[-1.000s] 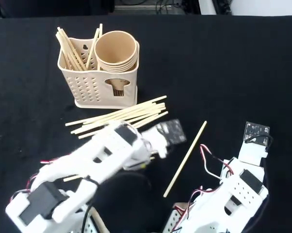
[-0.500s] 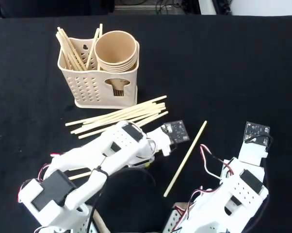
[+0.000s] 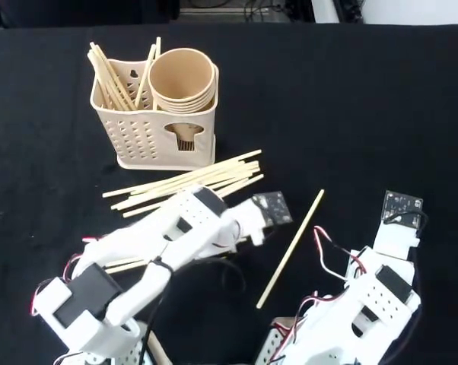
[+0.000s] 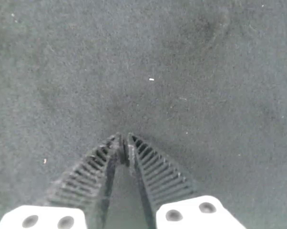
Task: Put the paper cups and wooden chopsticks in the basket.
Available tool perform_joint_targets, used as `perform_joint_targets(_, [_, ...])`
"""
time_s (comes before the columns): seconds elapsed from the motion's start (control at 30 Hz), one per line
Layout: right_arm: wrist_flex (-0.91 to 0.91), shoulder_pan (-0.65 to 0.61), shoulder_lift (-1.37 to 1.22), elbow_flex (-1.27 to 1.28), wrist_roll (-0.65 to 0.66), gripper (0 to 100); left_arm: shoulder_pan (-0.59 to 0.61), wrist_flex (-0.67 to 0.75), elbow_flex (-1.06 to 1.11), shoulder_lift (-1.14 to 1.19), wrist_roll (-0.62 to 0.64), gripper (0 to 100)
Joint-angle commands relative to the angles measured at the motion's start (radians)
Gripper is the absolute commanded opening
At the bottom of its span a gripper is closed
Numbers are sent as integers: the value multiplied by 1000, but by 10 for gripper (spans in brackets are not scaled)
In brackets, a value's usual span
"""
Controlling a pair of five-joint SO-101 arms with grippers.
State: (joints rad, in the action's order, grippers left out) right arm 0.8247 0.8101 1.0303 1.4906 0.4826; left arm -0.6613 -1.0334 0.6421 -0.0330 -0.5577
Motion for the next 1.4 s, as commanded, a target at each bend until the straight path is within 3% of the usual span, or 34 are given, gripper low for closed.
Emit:
perform_joint_targets(0.0, [-14, 9, 15, -5, 8, 15, -42, -3, -22, -6, 8, 30])
perform_joint_targets(0.73, [-14, 9, 15, -5, 8, 15, -50, 55, -68, 2, 44, 34])
perform_joint_targets(0.97, [-14, 9, 15, -5, 8, 15, -44, 94, -65, 2, 100, 155])
perform_joint_targets(1.23, [-12, 9, 15, -5, 8, 15, -38, 114, -68, 3, 98, 145])
perform_joint_targets(1.37, [-12, 9, 15, -5, 8, 15, -5, 175, -61, 5, 98, 37])
